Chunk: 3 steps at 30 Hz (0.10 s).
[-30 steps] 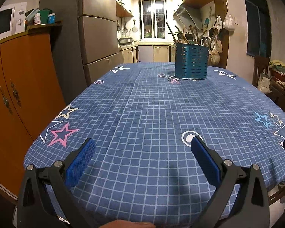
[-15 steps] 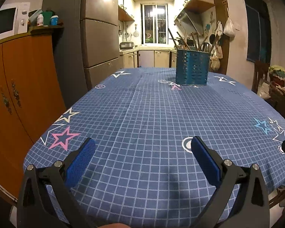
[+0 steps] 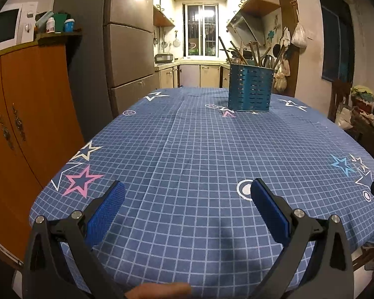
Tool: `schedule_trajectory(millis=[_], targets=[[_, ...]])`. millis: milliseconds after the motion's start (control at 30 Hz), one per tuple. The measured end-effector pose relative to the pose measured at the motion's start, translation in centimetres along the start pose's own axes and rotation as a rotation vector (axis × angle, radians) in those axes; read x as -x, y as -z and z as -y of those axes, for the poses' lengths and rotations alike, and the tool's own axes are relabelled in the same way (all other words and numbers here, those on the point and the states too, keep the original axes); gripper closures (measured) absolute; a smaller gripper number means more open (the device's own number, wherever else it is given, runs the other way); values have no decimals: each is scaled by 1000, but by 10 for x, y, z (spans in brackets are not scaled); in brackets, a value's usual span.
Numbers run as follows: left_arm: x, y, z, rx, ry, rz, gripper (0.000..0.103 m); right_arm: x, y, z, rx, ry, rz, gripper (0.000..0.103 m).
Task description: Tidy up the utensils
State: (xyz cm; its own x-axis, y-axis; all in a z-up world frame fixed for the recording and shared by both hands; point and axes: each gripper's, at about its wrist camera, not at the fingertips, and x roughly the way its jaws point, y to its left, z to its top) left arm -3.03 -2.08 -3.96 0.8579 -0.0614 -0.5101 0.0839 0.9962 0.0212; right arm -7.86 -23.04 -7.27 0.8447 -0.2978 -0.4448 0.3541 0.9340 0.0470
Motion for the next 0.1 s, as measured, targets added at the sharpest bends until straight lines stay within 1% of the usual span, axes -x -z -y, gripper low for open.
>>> schedule_trajectory(millis=[100], targets=[[0, -1, -2, 1, 6, 0, 6, 2, -1, -1, 2, -7, 6, 4]])
